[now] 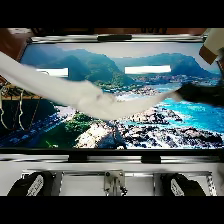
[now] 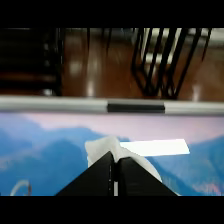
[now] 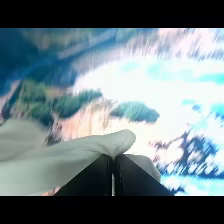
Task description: Fold the shirts.
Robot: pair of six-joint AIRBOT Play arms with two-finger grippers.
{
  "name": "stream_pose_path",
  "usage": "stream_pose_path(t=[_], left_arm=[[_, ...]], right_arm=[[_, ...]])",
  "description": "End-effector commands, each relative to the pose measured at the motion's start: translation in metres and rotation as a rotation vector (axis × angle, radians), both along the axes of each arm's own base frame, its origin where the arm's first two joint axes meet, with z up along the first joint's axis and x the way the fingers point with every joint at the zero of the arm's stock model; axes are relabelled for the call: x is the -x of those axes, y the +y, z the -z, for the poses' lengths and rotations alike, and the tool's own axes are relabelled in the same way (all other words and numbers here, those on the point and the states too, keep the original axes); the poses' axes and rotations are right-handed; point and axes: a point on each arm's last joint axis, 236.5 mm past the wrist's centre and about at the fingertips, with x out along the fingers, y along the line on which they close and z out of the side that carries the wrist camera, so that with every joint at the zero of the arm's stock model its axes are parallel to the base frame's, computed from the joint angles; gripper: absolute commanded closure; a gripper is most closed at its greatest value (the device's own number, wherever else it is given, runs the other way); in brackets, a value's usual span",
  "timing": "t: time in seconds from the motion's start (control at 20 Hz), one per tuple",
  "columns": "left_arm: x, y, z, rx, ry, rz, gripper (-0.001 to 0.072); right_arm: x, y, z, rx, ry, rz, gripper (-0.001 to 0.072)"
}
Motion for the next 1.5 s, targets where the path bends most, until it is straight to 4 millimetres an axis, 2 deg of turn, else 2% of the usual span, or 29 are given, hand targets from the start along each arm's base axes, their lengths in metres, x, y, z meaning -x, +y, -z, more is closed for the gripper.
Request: stream_pose_path(t=[0.0, 0.05, 0.1, 0.15, 0.2, 0.3, 0.45, 0.55, 0.65, 0.7, 0.75, 0.8, 0.9, 0.95, 1.05, 1.15, 1.25, 1.3, 1.45], left_arm=[[0.050, 0.025, -0.099, -0.099, -0.311, -0.174, 0.0672], [0.057, 0.044, -0.103, -0.114, -0.310, -0.268, 0.0672], [0.059, 0.063, -0.098, -0.111, -0.282, -0.347, 0.0672], [0.059, 0.078, -0.086, -0.091, -0.225, -0.406, 0.0671], [0.057, 0.082, -0.072, -0.063, -0.168, -0.417, 0.0670], [0.053, 0.071, -0.053, -0.038, -0.086, -0.368, 0.0670], [0.051, 0.057, -0.032, -0.045, -0.001, -0.306, 0.0670], [0.052, 0.057, -0.010, -0.107, 0.092, -0.300, 0.0670], [0.052, 0.059, 0.008, -0.156, 0.168, -0.296, 0.0670], [0.051, 0.061, 0.012, -0.159, 0.183, -0.302, 0.0670], [0.048, 0.064, 0.016, -0.160, 0.195, -0.309, 0.0670], [0.042, 0.068, 0.024, -0.167, 0.215, -0.314, 0.0670], [0.019, 0.078, 0.049, -0.190, 0.276, -0.320, 0.0670], [0.002, 0.083, 0.068, -0.181, 0.320, -0.314, 0.0670], [-0.037, 0.092, 0.123, -0.153, 0.440, -0.294, 0.0670], [-0.078, 0.089, 0.184, -0.088, 0.552, -0.233, 0.0670], [-0.122, 0.073, 0.233, -0.001, 0.612, -0.152, 0.0670], [-0.143, 0.063, 0.249, 0.036, 0.621, -0.117, 0.0670], [-0.203, 0.028, 0.277, 0.129, 0.573, -0.043, 0.0669]], right_arm=[[0.063, -0.066, -0.194, 0.324, -0.554, 0.239, 0.0648], [0.089, -0.078, -0.231, 0.377, -0.653, 0.317, 0.0648], [0.108, -0.086, -0.249, 0.398, -0.699, 0.370, 0.0649], [0.122, -0.089, -0.256, 0.406, -0.712, 0.397, 0.0648], [0.131, -0.086, -0.257, 0.403, -0.709, 0.395, 0.0648], [0.135, -0.070, -0.253, 0.349, -0.707, 0.344, 0.0649], [0.127, -0.049, -0.259, 0.268, -0.743, 0.273, 0.0648], [0.124, -0.052, -0.259, 0.272, -0.738, 0.279, 0.0648], [0.113, -0.054, -0.241, 0.273, -0.662, 0.272, 0.0648], [0.107, -0.055, -0.223, 0.270, -0.587, 0.259, 0.0648], [0.099, -0.055, -0.195, 0.255, -0.465, 0.246, 0.0648], [0.093, -0.056, -0.160, 0.238, -0.315, 0.231, 0.0648], [0.090, -0.053, -0.072, 0.200, 0.049, 0.176, 0.0648], [0.093, -0.050, -0.026, 0.167, 0.225, 0.153, 0.0648], [0.094, -0.040, 0.054, 0.105, 0.463, 0.097, 0.0648], [0.082, -0.026, 0.122, 0.011, 0.558, 0.073, 0.0648], [0.047, -0.015, 0.167, -0.098, 0.502, 0.105, 0.0648], [0.028, -0.014, 0.179, -0.148, 0.454, 0.144, 0.0648], [-0.019, -0.025, 0.193, -0.223, 0.343, 0.241, 0.0648]])
